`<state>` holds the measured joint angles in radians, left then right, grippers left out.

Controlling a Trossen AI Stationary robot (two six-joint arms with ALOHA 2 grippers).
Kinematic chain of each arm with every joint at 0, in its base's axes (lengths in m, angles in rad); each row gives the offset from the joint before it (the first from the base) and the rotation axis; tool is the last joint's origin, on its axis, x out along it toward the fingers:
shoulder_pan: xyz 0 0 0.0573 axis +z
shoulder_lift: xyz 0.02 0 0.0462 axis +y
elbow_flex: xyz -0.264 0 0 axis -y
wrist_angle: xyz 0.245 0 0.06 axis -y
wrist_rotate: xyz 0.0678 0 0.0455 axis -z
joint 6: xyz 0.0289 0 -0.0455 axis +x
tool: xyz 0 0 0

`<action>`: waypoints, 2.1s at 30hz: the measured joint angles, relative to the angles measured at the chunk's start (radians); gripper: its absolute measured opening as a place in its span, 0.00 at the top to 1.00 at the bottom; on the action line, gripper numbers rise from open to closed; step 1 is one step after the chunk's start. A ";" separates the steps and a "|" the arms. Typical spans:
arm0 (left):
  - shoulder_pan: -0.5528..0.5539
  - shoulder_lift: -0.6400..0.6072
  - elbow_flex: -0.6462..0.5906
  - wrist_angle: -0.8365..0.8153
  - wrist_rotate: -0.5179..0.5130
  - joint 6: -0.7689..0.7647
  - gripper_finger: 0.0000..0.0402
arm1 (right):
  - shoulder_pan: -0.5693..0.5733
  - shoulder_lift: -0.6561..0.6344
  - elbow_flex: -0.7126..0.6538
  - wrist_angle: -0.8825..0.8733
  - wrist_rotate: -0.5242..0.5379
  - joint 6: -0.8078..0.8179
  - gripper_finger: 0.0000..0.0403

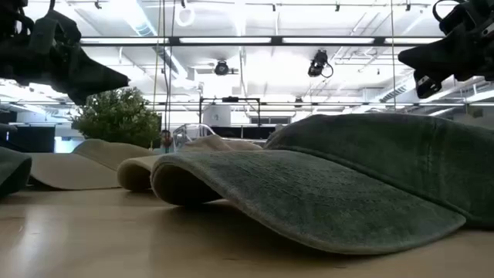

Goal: Pick & Place hat
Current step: Put the left brown cap into the transparent bin

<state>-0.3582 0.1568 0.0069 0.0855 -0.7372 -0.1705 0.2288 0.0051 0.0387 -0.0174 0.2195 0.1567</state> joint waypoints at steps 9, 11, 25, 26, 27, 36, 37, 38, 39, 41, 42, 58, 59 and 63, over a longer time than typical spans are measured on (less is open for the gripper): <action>0.000 0.000 0.000 0.003 0.000 0.000 0.84 | 0.000 0.000 0.000 0.007 0.041 -0.065 0.98; 0.002 0.000 0.002 0.013 0.000 -0.005 0.84 | 0.000 0.000 0.000 0.018 0.060 -0.048 0.98; 0.001 0.123 0.292 -0.277 0.055 -0.039 0.63 | 0.000 0.073 0.000 0.365 -0.003 -0.123 0.70; 0.001 0.156 0.315 -0.309 0.056 -0.062 0.60 | 0.000 0.093 0.000 0.395 -0.011 -0.119 0.68; 0.002 0.190 0.337 -0.335 0.058 -0.078 0.57 | 0.000 0.122 0.000 0.425 -0.011 -0.119 0.65; 0.071 0.556 0.476 -0.397 0.064 -0.157 0.50 | 0.000 0.375 0.010 0.705 -0.011 -0.139 0.59; 0.086 0.591 0.486 -0.416 0.067 -0.160 0.50 | 0.000 0.399 0.026 0.699 -0.011 -0.139 0.59; 0.103 0.626 0.494 -0.437 0.072 -0.163 0.50 | 0.000 0.424 0.048 0.682 -0.011 -0.139 0.59; 0.120 0.661 0.500 -0.449 0.081 -0.163 0.50 | 0.000 0.452 0.074 0.656 -0.011 -0.137 0.59; 0.152 0.721 0.504 -0.460 0.129 -0.162 0.51 | 0.000 0.513 0.132 0.582 -0.011 -0.102 0.59; 0.166 0.747 0.504 -0.462 0.164 -0.169 0.51 | 0.000 0.545 0.161 0.537 -0.011 -0.080 0.59; 0.236 1.019 0.505 -0.509 0.304 -0.264 0.51 | 0.000 0.887 0.361 0.244 -0.011 -0.007 0.59; 0.232 1.023 0.506 -0.508 0.312 -0.264 0.51 | 0.000 0.897 0.361 0.242 -0.011 -0.004 0.59; 0.220 1.017 0.506 -0.492 0.318 -0.265 0.51 | 0.000 0.917 0.361 0.242 -0.010 -0.004 0.59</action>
<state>-0.1378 1.1735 0.5124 -0.4069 -0.4190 -0.4353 0.2287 0.9223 0.4000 0.2246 0.2092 0.1528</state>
